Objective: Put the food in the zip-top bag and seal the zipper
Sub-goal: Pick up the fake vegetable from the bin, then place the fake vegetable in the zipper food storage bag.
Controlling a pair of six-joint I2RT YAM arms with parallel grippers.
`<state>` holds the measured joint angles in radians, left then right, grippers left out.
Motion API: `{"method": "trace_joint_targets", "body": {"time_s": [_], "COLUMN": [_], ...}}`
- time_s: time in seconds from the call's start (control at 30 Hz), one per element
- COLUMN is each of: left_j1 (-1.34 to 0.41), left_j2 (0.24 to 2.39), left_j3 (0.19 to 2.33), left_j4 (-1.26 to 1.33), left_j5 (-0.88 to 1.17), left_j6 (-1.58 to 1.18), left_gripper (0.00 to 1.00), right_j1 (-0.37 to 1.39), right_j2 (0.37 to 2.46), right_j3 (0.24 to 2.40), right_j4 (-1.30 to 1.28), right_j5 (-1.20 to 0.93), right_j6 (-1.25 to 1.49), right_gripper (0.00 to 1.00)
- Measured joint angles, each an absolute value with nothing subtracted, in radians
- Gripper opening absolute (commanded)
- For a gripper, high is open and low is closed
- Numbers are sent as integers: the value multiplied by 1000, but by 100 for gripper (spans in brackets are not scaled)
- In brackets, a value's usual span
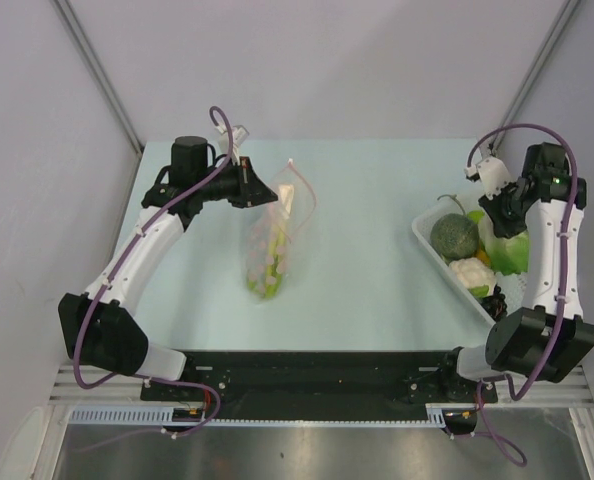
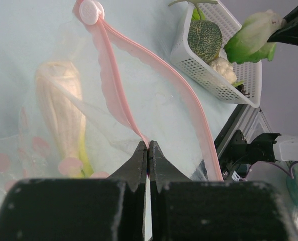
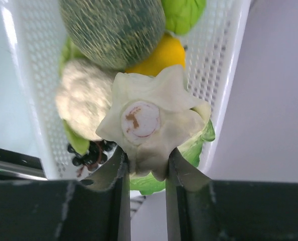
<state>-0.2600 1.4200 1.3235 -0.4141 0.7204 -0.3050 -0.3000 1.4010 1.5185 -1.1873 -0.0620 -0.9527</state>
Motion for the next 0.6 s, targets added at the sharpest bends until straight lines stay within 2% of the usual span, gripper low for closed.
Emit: {"method": "trace_joint_targets", "body": {"time_s": [0.17, 0.37, 0.47, 0.6], "left_j1": [-260, -260, -260, -260], "left_j2": [1420, 1420, 1419, 1418], "left_j3": [1324, 1323, 1321, 1311], "left_j4": [-414, -413, -412, -397], "left_j5": [720, 719, 719, 720], "left_j6": [-305, -305, -305, -307], "left_gripper": [0, 0, 0, 0], "right_j1": [-277, -206, -110, 19], "right_j2": [1432, 1475, 1457, 1398], "right_j3": [1647, 1965, 2014, 1904], "right_j4": [-1216, -1158, -1036, -704], "right_j5": [-180, -445, -585, -733], "right_j6": [-857, -597, -421, -63], "right_gripper": [0, 0, 0, 0]}}
